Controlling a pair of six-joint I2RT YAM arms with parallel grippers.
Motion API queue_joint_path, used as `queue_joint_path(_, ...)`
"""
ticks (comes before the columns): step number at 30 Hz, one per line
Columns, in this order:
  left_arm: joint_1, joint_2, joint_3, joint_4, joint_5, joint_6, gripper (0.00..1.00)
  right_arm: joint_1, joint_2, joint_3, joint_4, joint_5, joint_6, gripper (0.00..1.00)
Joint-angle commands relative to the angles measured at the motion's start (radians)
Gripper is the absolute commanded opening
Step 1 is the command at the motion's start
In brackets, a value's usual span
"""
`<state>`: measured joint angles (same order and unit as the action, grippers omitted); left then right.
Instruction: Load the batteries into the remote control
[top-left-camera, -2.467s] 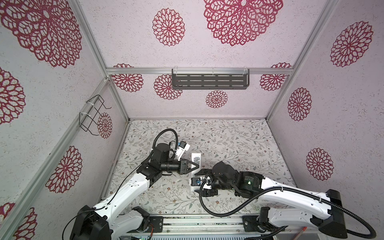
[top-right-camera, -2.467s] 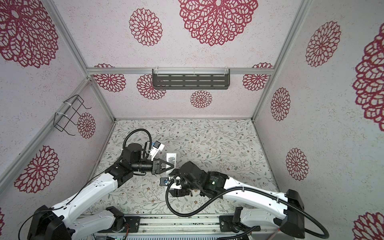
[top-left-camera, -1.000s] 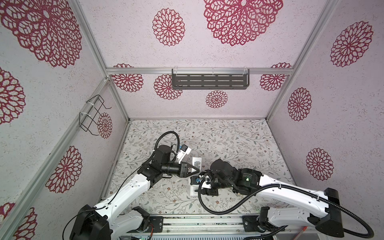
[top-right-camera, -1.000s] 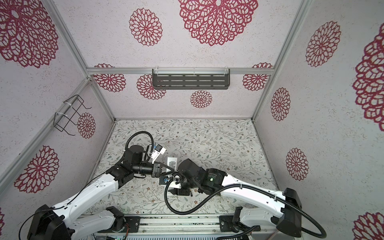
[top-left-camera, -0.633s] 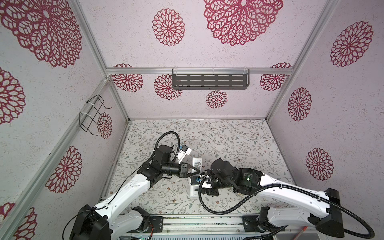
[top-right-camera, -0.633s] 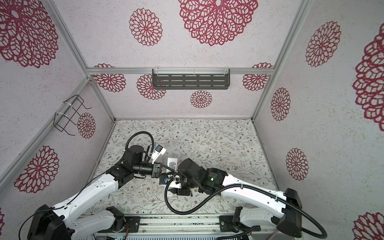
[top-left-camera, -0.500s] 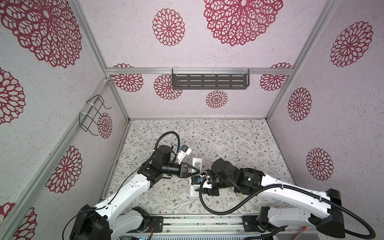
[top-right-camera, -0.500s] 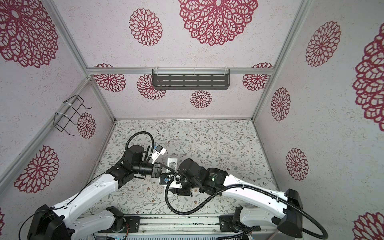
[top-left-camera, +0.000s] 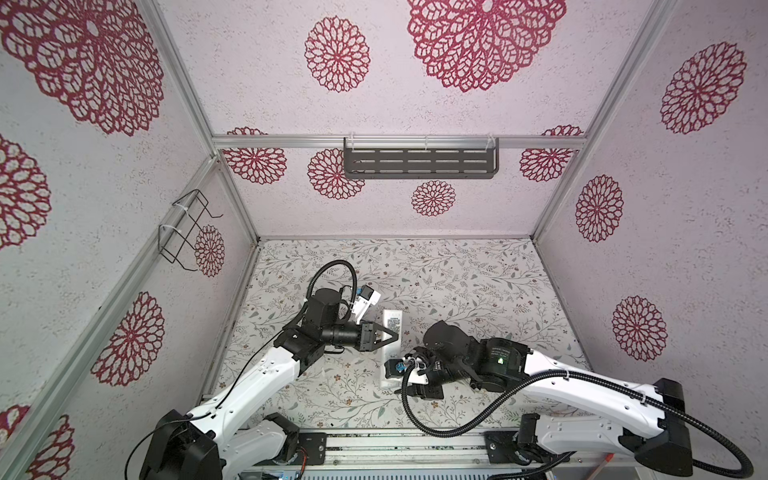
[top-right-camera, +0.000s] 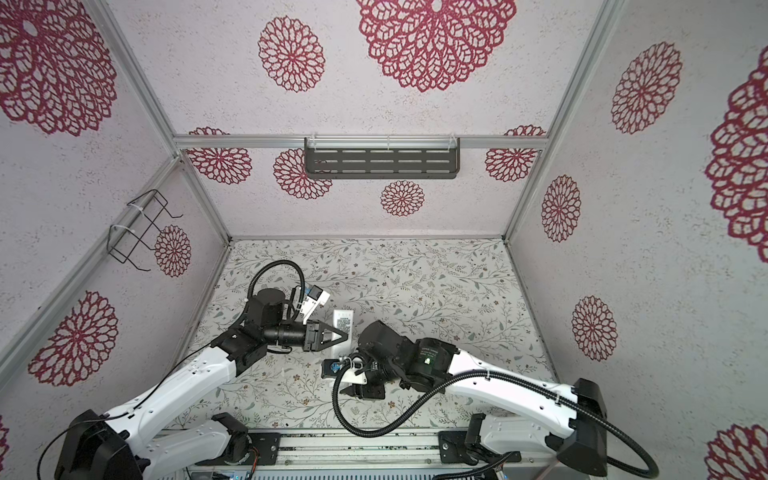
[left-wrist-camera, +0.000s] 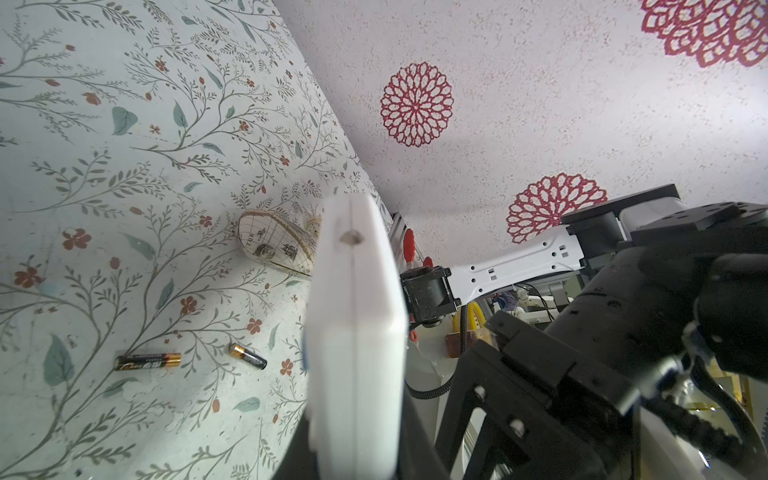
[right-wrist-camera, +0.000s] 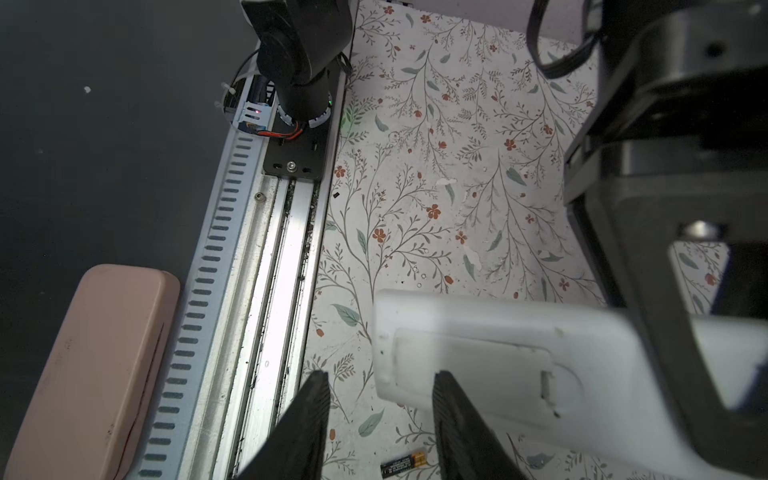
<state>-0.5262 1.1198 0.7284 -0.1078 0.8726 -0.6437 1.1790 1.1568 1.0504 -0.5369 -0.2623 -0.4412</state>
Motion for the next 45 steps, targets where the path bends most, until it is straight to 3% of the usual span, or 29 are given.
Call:
queue_joint_path(1,0.001,-0.007,0.025,0.033,-0.017,0.009,0.0,-0.001,-0.075,0.001,0.061,0.042,0.039,0.47)
queue_joint_path(5,0.001,-0.013,0.032,-0.009,-0.112,0.025,0.0,-0.001,-0.141,-0.025,0.13,0.104,0.109,0.53)
queue_joint_path(10,0.001,-0.002,0.043,-0.047,-0.303,0.011,0.0,-0.02,-0.13,-0.025,0.162,0.333,0.304,0.58)
queue_joint_path(16,-0.004,-0.004,0.054,-0.099,-0.507,-0.019,0.0,-0.06,-0.08,-0.039,0.202,0.387,0.577,0.72)
queue_joint_path(24,-0.023,-0.029,0.043,-0.121,-0.638,-0.047,0.0,-0.167,-0.016,-0.113,0.376,0.227,0.779,0.76)
queue_joint_path(33,-0.056,-0.034,0.025,-0.086,-0.668,-0.062,0.0,-0.216,0.124,-0.099,0.471,0.046,0.831,0.76)
queue_joint_path(45,-0.073,-0.03,0.024,-0.085,-0.673,-0.037,0.0,-0.254,0.215,-0.098,0.519,-0.041,0.836,0.67)
